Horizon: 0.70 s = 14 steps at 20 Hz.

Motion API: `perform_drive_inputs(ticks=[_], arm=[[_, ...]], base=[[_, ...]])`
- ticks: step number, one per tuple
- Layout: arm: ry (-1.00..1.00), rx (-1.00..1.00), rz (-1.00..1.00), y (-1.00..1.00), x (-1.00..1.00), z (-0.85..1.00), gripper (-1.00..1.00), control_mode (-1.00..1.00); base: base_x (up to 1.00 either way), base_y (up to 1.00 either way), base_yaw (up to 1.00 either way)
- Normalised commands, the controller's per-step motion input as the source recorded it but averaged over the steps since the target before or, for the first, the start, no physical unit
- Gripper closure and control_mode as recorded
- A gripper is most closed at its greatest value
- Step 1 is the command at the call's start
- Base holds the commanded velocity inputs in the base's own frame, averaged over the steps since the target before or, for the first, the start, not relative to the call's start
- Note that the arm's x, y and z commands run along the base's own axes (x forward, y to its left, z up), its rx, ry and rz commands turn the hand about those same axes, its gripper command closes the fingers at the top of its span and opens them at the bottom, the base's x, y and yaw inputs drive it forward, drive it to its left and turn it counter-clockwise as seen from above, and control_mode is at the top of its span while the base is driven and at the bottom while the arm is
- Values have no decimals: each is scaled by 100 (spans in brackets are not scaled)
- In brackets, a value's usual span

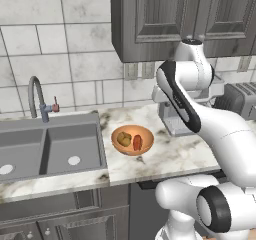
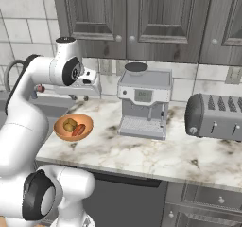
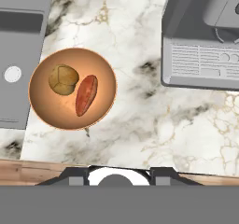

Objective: Dump the sweet potato and potato from the bowl so the bowl can be washed. Place the bowl in the sink after clearing the leftovers.

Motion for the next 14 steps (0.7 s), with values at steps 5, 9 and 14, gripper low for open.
perform_drive_inputs(ticks=[5,9,14], arm=[[0,0,0,0,0,0,-100,-100],[2,4,0,17,0,-16,-100,-100],[13,6,0,11,-6,-45,-100,-100]], base=[[0,0,0],[0,0,0],[0,0,0]])
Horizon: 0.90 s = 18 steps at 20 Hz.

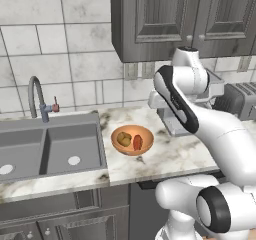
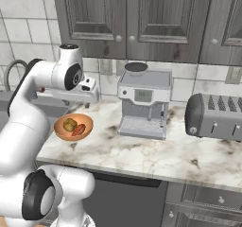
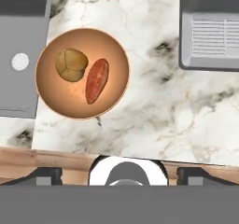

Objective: Dump the sweet potato and potato from the bowl so the bowl can be washed. Place the bowl in the sink after clearing the leftovers.

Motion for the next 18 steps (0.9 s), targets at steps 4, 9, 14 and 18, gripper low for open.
perform_drive_inputs(ticks=[4,9,14,18], arm=[[15,7,-8,3,0,-74,-100,-100],[1,3,-17,0,0,-68,-100,-100],[0,0,-19,0,7,-54,-100,-100],[0,0,-14,4,18,-47,-100,-100]], base=[[0,0,0],[0,0,0],[0,0,0],[0,0,0]])
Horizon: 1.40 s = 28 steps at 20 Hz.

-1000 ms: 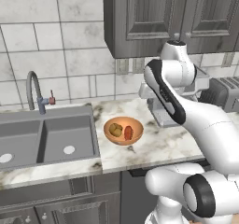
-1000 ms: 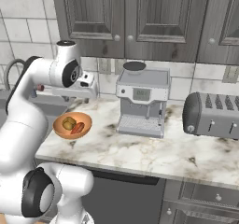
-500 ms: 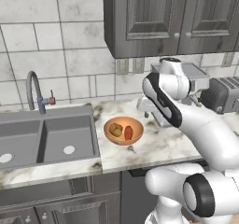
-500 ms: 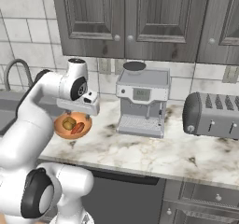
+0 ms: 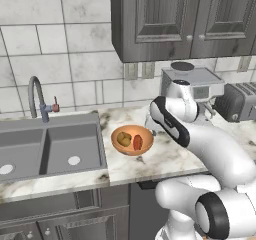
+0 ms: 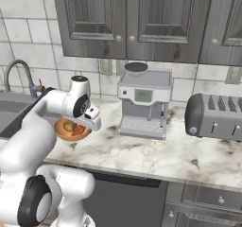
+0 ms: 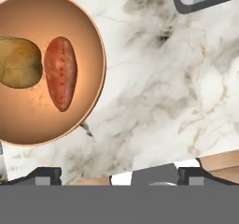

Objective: Dump the sweet potato and potato from the bowl so the bowl can be washed. Place the bowl in the sink after clearing the leftovers.

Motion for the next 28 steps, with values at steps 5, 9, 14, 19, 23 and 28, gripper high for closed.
perform_drive_inputs(ticks=[5,9,14,19,23,28], arm=[[0,0,-11,8,36,-28,-100,-100],[0,0,-6,11,38,-7,-100,-100],[0,0,-3,3,34,-5,-100,-100],[0,3,-3,0,8,-22,-100,-100],[1,5,-3,0,4,-36,-100,-100],[0,2,0,0,19,-10,-100,-100]], base=[[0,0,0],[0,0,0],[0,0,0],[0,0,0],[0,0,0],[0,0,0]])
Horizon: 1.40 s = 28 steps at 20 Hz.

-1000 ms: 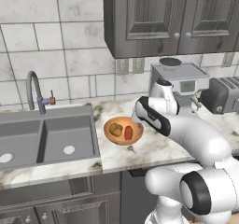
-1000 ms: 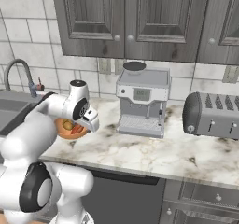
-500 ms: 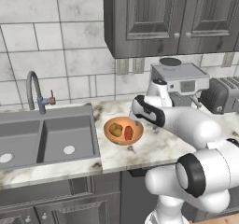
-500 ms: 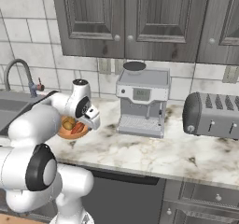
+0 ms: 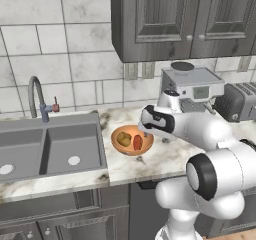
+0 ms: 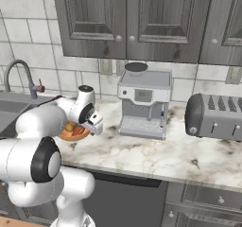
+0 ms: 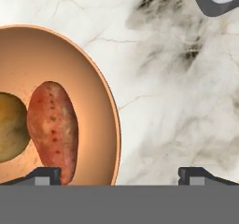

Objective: Dump the sweet potato and potato from the bowl so the bowl can be washed. Place the bowl in the sink after clearing the leftovers.

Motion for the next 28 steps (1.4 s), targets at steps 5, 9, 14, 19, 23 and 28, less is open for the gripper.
perform_drive_inputs(ticks=[5,9,14,19,23,28], arm=[[0,0,0,1,17,-18,-100,-100],[0,0,0,0,16,-14,-100,-100],[0,0,0,0,13,-14,-100,-100],[0,0,0,0,13,-16,-100,-100],[0,0,0,3,8,-17,-100,-100],[0,0,0,4,0,-17,100,-100]], base=[[0,0,0],[0,0,0],[0,0,0],[0,0,0],[0,0,0],[0,0,0]])
